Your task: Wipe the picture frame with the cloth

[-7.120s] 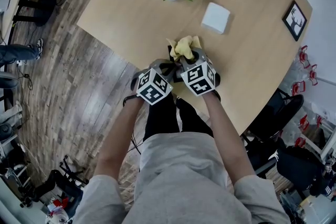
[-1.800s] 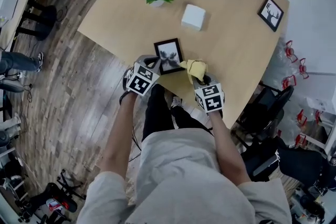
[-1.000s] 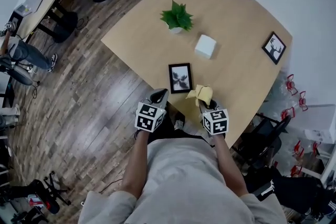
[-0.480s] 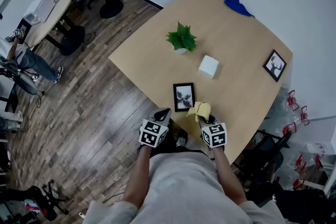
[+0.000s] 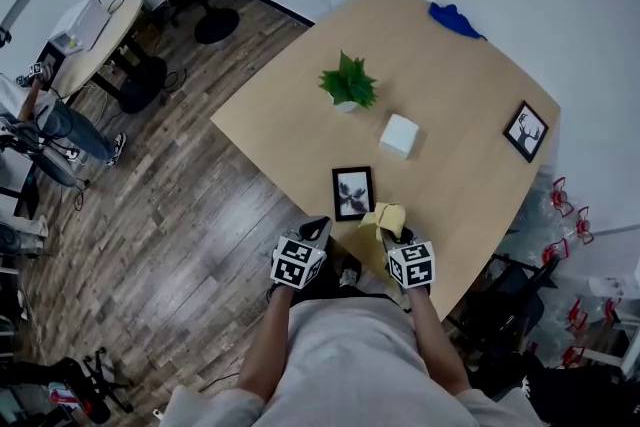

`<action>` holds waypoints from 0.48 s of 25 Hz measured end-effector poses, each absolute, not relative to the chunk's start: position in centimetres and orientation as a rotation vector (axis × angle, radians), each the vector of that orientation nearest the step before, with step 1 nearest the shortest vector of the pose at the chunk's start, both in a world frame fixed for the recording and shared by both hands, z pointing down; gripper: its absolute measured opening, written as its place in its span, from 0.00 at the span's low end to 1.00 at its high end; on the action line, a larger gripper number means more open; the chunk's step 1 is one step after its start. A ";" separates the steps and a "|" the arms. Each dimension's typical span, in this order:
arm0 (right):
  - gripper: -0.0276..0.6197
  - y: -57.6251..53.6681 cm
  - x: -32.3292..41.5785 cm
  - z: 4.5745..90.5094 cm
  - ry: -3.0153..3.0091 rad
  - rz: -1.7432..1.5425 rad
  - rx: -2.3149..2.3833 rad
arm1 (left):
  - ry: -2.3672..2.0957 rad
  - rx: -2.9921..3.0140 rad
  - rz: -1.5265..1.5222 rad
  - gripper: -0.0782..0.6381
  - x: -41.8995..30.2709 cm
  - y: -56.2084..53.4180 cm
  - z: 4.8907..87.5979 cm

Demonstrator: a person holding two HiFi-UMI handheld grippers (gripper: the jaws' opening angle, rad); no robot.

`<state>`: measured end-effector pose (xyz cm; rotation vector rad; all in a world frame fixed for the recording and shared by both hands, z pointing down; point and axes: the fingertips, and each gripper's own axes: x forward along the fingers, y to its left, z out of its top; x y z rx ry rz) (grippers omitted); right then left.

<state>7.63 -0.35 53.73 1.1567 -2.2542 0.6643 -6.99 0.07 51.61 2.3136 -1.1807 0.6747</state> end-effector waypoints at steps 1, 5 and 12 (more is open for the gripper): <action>0.13 -0.3 7.6 53.7 -2.254 0.664 1.155 | -1.181 2.313 0.676 0.18 -7.0 0.1 51.6; 0.13 -0.6 7.8 53.6 -2.253 0.659 1.153 | -1.186 2.310 0.695 0.18 -6.9 -0.2 51.6; 0.13 -0.3 8.5 53.5 -2.246 0.660 1.154 | -1.191 2.292 0.764 0.18 -6.5 -0.2 52.1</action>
